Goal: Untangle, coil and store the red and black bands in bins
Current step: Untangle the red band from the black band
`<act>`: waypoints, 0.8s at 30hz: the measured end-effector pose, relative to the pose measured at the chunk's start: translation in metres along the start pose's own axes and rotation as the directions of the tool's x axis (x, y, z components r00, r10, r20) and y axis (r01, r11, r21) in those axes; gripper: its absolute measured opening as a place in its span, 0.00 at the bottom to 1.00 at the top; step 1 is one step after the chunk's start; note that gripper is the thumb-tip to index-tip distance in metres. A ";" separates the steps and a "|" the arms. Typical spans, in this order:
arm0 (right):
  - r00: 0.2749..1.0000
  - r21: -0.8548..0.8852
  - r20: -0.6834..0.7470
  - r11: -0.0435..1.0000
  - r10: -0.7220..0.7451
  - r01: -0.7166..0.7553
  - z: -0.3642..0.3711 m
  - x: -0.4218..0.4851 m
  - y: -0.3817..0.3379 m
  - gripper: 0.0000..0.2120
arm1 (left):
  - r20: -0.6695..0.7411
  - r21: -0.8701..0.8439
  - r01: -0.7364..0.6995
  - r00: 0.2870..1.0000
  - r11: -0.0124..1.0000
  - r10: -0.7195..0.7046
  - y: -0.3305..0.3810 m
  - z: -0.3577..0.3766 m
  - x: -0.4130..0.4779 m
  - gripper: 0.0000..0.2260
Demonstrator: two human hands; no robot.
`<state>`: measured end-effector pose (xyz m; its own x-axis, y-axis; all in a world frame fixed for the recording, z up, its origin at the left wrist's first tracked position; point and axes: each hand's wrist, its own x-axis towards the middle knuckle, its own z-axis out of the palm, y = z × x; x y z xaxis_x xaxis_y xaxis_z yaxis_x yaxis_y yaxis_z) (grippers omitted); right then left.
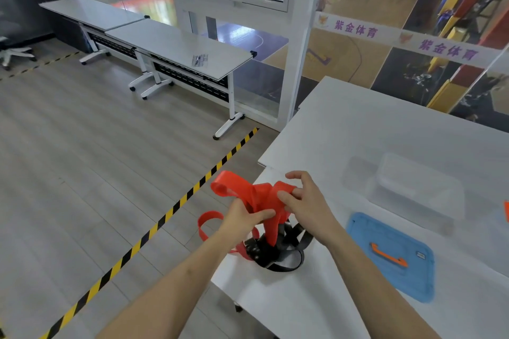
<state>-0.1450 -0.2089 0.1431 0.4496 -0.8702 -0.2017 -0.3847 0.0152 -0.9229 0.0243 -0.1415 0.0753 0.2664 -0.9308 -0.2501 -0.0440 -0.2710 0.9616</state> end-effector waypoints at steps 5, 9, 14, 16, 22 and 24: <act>0.967 0.152 -0.250 0.988 0.053 -0.015 0.004 -0.007 0.043 0.09 | -0.078 -0.064 0.047 0.996 0.997 -0.052 0.002 -0.001 0.007 0.12; 0.997 -0.072 -0.019 0.994 0.079 -0.081 0.033 -0.019 0.092 0.20 | -0.096 -0.225 0.038 0.993 0.974 -0.061 0.006 -0.004 0.012 0.08; 0.999 -0.376 -0.004 0.926 -0.039 0.034 0.053 -0.017 0.110 0.33 | -0.143 -0.315 0.002 0.988 0.949 -0.050 0.010 -0.005 0.015 0.08; 0.998 -0.439 -0.037 0.898 -0.041 0.020 0.053 -0.009 0.114 0.32 | -0.182 -0.352 -0.006 0.981 0.936 -0.063 0.010 -0.012 0.018 0.12; 0.986 -0.550 0.005 0.823 -0.169 0.144 0.032 0.014 0.114 0.10 | -0.308 -0.441 -0.056 0.947 0.896 -0.093 0.023 -0.038 0.025 0.14; 0.959 -0.555 0.020 0.795 -0.283 0.246 0.024 0.013 0.106 0.06 | -0.347 -0.441 -0.092 0.935 0.893 -0.075 0.035 -0.045 0.032 0.14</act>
<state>-0.1608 -0.2066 0.0354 0.5559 -0.8290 0.0609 -0.6426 -0.4751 -0.6011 0.0747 -0.1693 0.1057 0.5864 -0.7648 -0.2669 0.3610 -0.0482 0.9313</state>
